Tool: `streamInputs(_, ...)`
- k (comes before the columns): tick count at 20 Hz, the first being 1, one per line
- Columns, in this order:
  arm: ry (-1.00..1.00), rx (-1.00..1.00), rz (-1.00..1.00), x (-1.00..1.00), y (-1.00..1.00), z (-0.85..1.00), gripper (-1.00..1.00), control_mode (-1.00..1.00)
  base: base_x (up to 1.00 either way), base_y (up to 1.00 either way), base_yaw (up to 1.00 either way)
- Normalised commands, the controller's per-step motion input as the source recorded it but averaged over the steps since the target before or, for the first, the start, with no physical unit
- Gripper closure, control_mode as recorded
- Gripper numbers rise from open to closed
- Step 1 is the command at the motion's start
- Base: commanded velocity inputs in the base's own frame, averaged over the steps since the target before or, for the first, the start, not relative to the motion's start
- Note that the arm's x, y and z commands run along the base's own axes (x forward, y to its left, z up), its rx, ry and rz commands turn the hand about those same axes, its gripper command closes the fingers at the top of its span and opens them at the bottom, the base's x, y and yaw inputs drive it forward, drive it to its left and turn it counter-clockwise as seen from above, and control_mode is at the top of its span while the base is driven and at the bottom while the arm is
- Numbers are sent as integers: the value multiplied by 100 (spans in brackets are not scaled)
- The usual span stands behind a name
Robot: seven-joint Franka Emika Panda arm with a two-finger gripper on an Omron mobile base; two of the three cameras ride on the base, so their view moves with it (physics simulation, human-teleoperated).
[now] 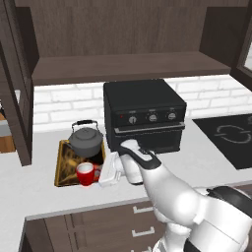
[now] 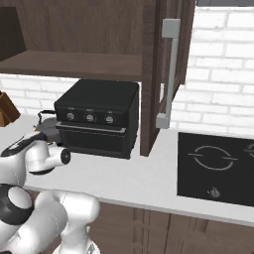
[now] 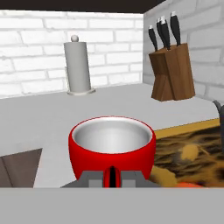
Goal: Pick the kettle from the counter and place it on the tray. Then pick the mug from the cabinet and place it on the tray. Then close the cabinet doors.
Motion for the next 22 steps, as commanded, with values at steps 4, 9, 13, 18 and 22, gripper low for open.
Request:
streamInputs(4, 0, 0, 9, 54, 0, -10, 100, -100, 0, 0, 0)
streamInputs(9, 0, 0, 9, 49, 0, -23, 100, -100, 0, 0, 0)
streamInputs(13, 0, 0, 8, 36, 1, -31, 100, -100, 0, 0, 0)
streamInputs(18, 0, 0, 5, 17, 10, -26, 100, -100, 0, 0, 0)
streamInputs(22, -1, 0, 1, 19, 11, -16, 100, -100, 0, 0, 0)
